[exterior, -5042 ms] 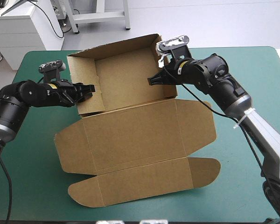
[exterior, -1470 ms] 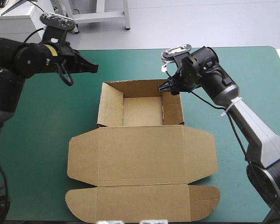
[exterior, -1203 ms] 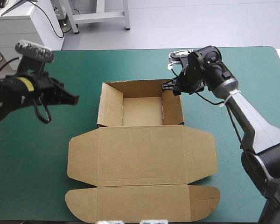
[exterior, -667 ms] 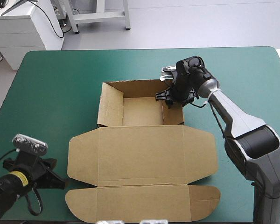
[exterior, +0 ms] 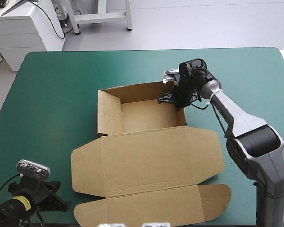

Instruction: Fold the box

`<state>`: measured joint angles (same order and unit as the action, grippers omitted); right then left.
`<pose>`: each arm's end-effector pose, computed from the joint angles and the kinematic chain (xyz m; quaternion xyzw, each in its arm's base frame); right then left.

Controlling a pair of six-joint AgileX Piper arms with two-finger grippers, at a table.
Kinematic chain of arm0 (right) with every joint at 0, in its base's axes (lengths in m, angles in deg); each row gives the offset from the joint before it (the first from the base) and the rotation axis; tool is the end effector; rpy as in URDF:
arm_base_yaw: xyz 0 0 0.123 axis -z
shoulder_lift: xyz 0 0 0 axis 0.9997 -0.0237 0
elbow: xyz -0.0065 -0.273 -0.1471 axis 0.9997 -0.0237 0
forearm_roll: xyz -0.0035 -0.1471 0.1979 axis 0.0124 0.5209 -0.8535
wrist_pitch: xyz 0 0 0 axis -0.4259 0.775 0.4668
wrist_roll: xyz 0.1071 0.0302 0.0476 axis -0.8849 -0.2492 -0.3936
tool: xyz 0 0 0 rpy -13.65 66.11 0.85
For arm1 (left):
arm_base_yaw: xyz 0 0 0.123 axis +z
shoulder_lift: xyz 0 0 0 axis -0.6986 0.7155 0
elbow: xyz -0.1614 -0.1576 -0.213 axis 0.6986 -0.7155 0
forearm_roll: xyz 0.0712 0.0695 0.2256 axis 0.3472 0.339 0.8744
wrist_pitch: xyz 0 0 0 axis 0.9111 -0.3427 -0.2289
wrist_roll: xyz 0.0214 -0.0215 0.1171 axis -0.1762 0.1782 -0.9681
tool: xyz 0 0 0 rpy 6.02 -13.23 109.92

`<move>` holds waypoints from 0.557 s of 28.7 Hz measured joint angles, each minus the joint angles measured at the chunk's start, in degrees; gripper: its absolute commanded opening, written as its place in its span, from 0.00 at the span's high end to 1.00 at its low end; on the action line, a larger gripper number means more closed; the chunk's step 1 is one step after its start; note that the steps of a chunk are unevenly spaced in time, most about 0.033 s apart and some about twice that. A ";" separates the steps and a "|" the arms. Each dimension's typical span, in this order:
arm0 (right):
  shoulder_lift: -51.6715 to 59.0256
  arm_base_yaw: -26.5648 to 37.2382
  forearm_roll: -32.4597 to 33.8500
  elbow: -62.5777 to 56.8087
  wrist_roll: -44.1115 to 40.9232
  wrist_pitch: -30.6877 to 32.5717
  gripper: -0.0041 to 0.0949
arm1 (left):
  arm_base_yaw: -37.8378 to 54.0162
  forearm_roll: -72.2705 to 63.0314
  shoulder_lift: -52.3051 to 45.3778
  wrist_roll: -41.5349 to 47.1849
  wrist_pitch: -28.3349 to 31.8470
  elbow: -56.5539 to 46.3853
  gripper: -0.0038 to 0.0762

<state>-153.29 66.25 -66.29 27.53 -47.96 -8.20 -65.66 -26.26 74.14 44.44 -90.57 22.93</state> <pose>0.4195 0.1786 0.2642 -0.0895 0.9870 0.0599 0.1190 0.0490 -0.0156 0.2547 0.1562 0.9226 -0.0570 0.3482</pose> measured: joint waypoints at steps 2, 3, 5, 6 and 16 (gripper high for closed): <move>1.02 3.04 0.54 -0.04 0.33 0.12 0.98 | 0.00 0.00 0.00 0.00 0.00 0.00 0.96; 1.69 4.89 0.68 -0.04 0.61 0.12 0.98 | 0.00 0.00 0.00 0.00 0.00 0.00 0.96; 3.46 8.81 1.59 -0.04 1.00 0.12 0.98 | 0.00 0.00 0.00 0.00 0.00 0.00 0.96; 4.47 11.27 2.02 -0.04 1.44 0.12 0.98 | 0.00 0.00 0.00 0.00 0.00 0.00 0.96; 10.12 35.47 4.96 -0.04 6.31 0.51 0.97 | 0.00 0.00 0.00 0.00 0.00 0.00 0.96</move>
<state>-143.18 101.71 -61.33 27.48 -41.65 -7.69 -65.66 -26.26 74.14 44.44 -90.57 22.93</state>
